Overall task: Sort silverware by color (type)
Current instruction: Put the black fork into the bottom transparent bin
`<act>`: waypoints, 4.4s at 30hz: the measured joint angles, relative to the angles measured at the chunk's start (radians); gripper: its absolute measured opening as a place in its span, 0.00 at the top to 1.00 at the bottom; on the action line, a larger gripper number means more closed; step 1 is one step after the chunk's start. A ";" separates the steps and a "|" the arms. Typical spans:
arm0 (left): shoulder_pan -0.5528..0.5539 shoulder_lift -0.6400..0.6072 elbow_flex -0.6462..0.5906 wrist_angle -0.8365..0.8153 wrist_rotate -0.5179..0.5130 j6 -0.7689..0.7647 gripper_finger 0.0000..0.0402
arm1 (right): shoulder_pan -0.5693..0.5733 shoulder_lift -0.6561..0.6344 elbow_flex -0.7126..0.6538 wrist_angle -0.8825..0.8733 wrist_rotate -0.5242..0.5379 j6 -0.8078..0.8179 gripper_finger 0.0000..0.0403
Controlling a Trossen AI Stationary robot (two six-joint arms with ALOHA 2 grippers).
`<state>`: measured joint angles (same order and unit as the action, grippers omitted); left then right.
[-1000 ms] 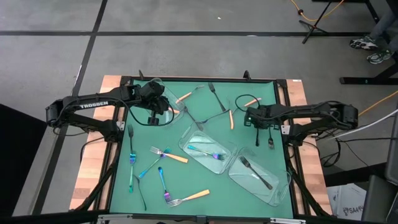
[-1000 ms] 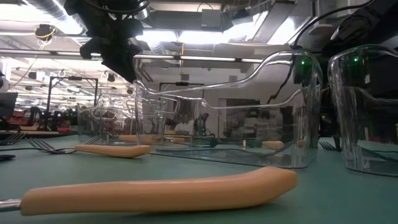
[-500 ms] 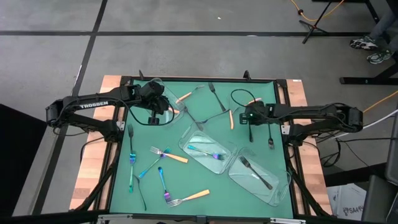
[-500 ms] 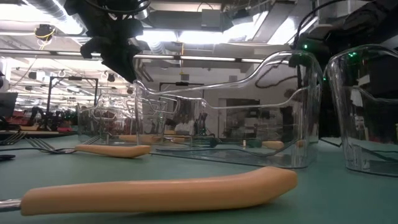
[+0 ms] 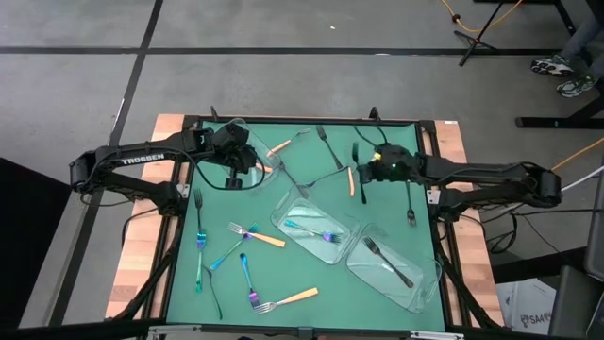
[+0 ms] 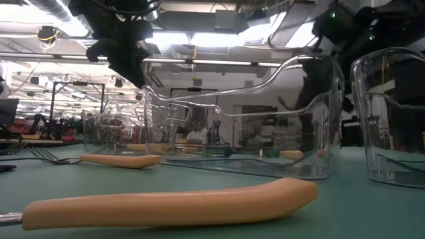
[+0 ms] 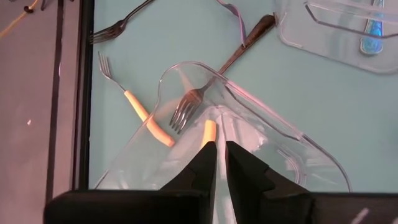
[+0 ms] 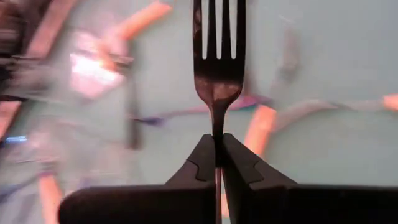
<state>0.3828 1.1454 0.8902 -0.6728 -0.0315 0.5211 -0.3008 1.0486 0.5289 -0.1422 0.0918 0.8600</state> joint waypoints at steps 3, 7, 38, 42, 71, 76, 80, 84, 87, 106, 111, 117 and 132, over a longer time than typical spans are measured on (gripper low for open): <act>0.000 0.000 0.000 0.000 0.000 -0.024 0.93 | 0.000 -0.011 0.000 0.111 -0.061 -0.046 1.00; 0.000 0.000 0.000 0.000 0.000 -0.025 0.93 | 0.000 -0.020 0.000 0.249 -0.144 -0.076 1.00; 0.000 0.000 0.000 0.000 0.000 -0.025 0.93 | 0.572 -0.010 0.403 -0.128 -0.063 -0.056 1.00; 0.000 0.000 0.000 0.000 0.000 -0.025 0.93 | 0.694 0.017 0.487 -0.307 0.053 0.005 1.00; 0.000 0.000 0.000 0.000 -0.001 -0.023 0.93 | 1.139 0.299 0.504 -0.675 0.190 0.483 1.00; 0.000 0.000 0.000 0.000 -0.001 -0.023 0.93 | 1.139 0.358 0.504 -0.689 0.148 0.483 1.00; 0.000 0.000 0.000 0.000 -0.001 -0.023 0.93 | 1.139 0.394 0.504 -0.712 0.132 0.483 1.00; 0.000 0.000 0.000 0.000 -0.001 -0.022 0.93 | 1.138 0.424 0.504 -0.730 0.132 0.475 1.00; 0.000 0.000 0.000 0.000 -0.001 -0.022 0.93 | 1.138 0.441 0.504 -0.730 0.132 0.470 1.00; -0.031 0.000 0.000 0.000 -0.001 -0.025 0.93 | 1.138 0.554 0.504 -0.728 0.132 0.469 1.00; -0.075 0.000 0.000 0.000 -0.008 -0.025 0.93 | 1.138 0.558 0.504 -0.728 0.132 0.469 1.00; -0.138 0.000 0.000 0.000 -0.008 -0.077 0.93 | 1.138 0.558 0.504 -0.728 0.132 0.469 1.00; -0.332 0.000 0.000 0.000 0.026 -0.218 0.93 | 1.138 0.558 0.503 -0.756 0.125 0.469 1.00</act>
<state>0.0508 1.1454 0.8898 -0.6727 -0.0053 0.3029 0.8371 1.6066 1.0321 -0.8982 0.2171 1.3293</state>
